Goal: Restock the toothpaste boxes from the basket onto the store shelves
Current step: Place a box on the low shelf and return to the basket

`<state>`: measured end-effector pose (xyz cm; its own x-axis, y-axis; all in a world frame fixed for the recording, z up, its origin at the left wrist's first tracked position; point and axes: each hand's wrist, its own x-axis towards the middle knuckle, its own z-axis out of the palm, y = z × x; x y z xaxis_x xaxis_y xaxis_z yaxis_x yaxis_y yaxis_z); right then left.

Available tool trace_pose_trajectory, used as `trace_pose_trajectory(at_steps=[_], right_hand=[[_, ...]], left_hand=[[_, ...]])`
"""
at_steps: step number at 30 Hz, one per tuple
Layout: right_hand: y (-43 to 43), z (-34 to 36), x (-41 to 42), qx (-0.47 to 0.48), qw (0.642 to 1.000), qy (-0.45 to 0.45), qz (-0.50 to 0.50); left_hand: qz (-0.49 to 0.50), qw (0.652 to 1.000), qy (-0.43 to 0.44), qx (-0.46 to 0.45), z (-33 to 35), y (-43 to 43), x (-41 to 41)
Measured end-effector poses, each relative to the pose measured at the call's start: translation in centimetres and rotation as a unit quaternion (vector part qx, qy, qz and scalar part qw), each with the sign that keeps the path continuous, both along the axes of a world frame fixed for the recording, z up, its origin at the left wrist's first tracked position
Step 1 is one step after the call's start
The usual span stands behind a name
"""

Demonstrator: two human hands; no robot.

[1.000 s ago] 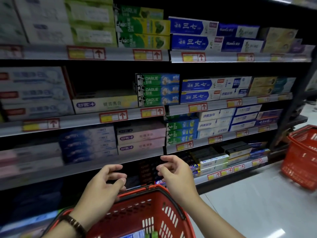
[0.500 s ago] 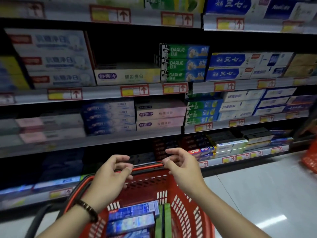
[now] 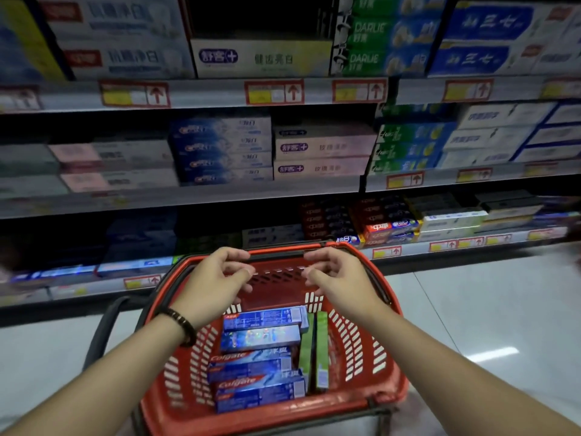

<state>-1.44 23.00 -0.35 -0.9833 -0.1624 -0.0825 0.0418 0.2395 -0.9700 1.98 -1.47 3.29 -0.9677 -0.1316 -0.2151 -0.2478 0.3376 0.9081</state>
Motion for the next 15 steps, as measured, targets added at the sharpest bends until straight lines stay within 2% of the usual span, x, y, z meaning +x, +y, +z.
trace_pose_trajectory(at_steps=[10, 15], right_hand=[[-0.9, -2.5, -0.9, 0.016, 0.998, -0.058, 0.001], [-1.5, -2.9, -1.6, 0.011, 0.996, -0.082, 0.033]], left_hand=[[0.015, 0.998, -0.046, -0.039, -3.3, -2.3, 0.2], [0.024, 0.997, -0.057, -0.054, -4.2, -3.0, -0.1]])
